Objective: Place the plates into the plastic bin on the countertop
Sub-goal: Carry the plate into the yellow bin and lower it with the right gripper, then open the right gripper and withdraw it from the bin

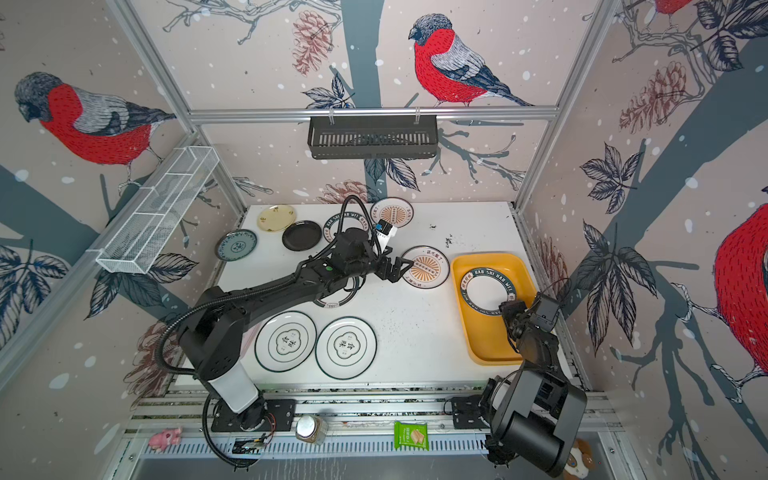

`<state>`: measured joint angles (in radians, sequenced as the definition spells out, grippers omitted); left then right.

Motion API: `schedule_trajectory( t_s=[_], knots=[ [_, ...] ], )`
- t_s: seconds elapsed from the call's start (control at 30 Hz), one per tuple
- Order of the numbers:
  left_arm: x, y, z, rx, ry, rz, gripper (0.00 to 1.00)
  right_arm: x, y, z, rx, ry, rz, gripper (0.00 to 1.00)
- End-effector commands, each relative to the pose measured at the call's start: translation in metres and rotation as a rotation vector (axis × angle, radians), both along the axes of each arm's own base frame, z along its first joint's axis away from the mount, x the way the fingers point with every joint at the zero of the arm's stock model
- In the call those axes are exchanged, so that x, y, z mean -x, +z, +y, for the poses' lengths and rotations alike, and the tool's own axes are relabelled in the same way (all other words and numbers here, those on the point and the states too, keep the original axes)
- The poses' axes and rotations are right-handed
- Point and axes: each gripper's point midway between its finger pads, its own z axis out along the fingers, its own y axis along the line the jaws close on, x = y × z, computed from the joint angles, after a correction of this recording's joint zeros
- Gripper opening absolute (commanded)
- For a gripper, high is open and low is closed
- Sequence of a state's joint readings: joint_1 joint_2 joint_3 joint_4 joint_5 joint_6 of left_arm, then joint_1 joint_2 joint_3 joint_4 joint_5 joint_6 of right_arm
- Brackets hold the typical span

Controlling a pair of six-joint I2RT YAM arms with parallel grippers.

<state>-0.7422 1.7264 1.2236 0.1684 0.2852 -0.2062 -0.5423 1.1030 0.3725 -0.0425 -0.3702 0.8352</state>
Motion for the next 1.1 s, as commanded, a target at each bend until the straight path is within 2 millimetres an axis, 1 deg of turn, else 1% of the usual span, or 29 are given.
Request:
schedule_trajectory(
  t_s=[0.0, 0.17, 0.27, 0.3, 0.33, 0.43, 0.53, 0.6, 0.63, 0.67, 0.7, 0.77, 0.83, 0.93, 1.0, 1.07],
  knots=[
    [0.002, 0.006, 0.001, 0.008, -0.003, -0.01, 0.97, -0.01, 0.023, -0.002, 0.039, 0.02, -0.088, 0.59],
    [0.007, 0.013, 0.006, 0.02, -0.004, -0.027, 0.97, -0.011, 0.068, -0.01, 0.17, 0.031, -0.114, 0.73],
    [0.011, 0.012, 0.007, 0.031, -0.012, -0.024, 0.97, -0.013, 0.093, -0.01, 0.206, 0.019, -0.155, 0.8],
    [0.012, 0.011, 0.008, 0.034, -0.013, -0.018, 0.97, -0.015, 0.1, -0.009, 0.215, 0.019, -0.174, 0.86],
    [0.014, 0.012, 0.008, 0.042, -0.016, -0.015, 0.97, -0.015, 0.106, -0.008, 0.224, 0.009, -0.187, 1.0],
    [0.023, 0.017, 0.012, 0.072, -0.026, -0.015, 0.97, -0.016, 0.12, -0.002, 0.244, 0.006, -0.224, 1.0],
    [0.031, 0.02, 0.022, 0.085, -0.013, -0.011, 0.97, -0.022, 0.138, 0.012, 0.26, 0.019, -0.261, 1.0],
    [0.037, 0.016, 0.034, 0.067, 0.01, -0.004, 0.97, -0.027, 0.151, 0.026, 0.277, 0.033, -0.289, 1.0],
    [0.039, 0.021, 0.04, 0.063, 0.022, -0.009, 0.97, -0.03, 0.16, 0.036, 0.28, 0.044, -0.315, 1.0],
    [0.043, 0.01, 0.05, 0.039, 0.034, 0.013, 0.97, -0.034, 0.168, 0.049, 0.282, 0.055, -0.347, 1.0],
    [0.046, 0.012, 0.058, 0.037, 0.048, 0.013, 0.97, -0.037, 0.176, 0.063, 0.276, 0.074, -0.38, 1.0],
    [0.046, 0.02, 0.071, 0.051, 0.087, -0.005, 0.97, -0.042, 0.183, 0.089, 0.248, 0.104, -0.419, 1.0],
    [0.044, 0.031, 0.083, 0.089, 0.129, -0.017, 0.97, -0.046, 0.185, 0.118, 0.209, 0.15, -0.45, 1.0],
    [0.039, 0.044, 0.101, 0.186, 0.196, -0.014, 0.97, -0.05, 0.181, 0.168, 0.169, 0.23, -0.469, 1.0],
    [0.039, 0.046, 0.109, 0.252, 0.22, 0.005, 0.97, -0.051, 0.175, 0.197, 0.146, 0.273, -0.471, 1.0],
    [0.041, 0.043, 0.114, 0.28, 0.232, 0.027, 0.97, -0.052, 0.167, 0.223, 0.138, 0.317, -0.455, 1.0]
  ],
)
